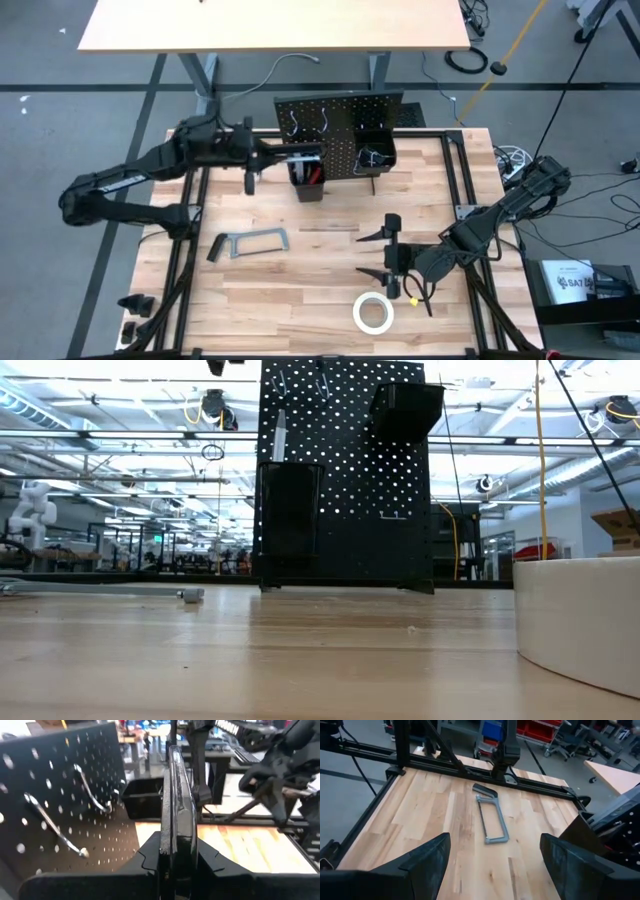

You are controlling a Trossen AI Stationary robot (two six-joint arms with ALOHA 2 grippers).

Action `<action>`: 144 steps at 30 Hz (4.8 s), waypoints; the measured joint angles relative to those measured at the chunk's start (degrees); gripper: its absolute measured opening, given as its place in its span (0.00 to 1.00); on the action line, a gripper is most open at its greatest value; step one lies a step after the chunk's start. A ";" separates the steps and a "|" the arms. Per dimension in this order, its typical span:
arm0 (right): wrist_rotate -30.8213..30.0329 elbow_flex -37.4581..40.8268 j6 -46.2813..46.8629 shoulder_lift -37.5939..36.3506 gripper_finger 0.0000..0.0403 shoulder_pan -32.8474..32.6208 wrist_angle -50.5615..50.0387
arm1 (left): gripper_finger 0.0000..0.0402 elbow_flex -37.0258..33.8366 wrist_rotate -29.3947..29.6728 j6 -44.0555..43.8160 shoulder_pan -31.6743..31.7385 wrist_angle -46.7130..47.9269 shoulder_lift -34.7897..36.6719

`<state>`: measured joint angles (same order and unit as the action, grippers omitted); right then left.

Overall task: Hang tools onto peg board
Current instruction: Hang the clamp on the pegboard

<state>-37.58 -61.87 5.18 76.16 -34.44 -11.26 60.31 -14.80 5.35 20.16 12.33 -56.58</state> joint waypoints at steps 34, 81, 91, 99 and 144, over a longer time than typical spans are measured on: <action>0.37 -0.07 0.12 0.42 0.75 1.86 -1.34 | 0.14 0.00 -15.18 -1.65 15.88 -2.37 -6.40; 0.36 -0.07 -0.75 0.42 0.75 1.86 -0.09 | 0.28 0.00 -16.43 -8.09 16.47 -2.61 -10.48; 0.37 -0.07 -0.45 0.42 0.75 1.86 -0.12 | 0.34 0.00 -15.73 -7.86 16.47 -1.74 -10.47; 1.95 -0.07 -0.08 0.42 0.75 1.86 -0.20 | 0.34 0.00 -15.16 -3.58 16.49 2.64 -9.92; 1.62 -0.07 -0.28 0.42 0.75 1.89 -0.12 | 0.09 -0.11 -8.70 -2.02 16.47 1.68 -4.08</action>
<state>-35.97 -61.93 4.90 76.58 -32.55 -11.38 60.20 -23.51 3.33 36.62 14.01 -60.66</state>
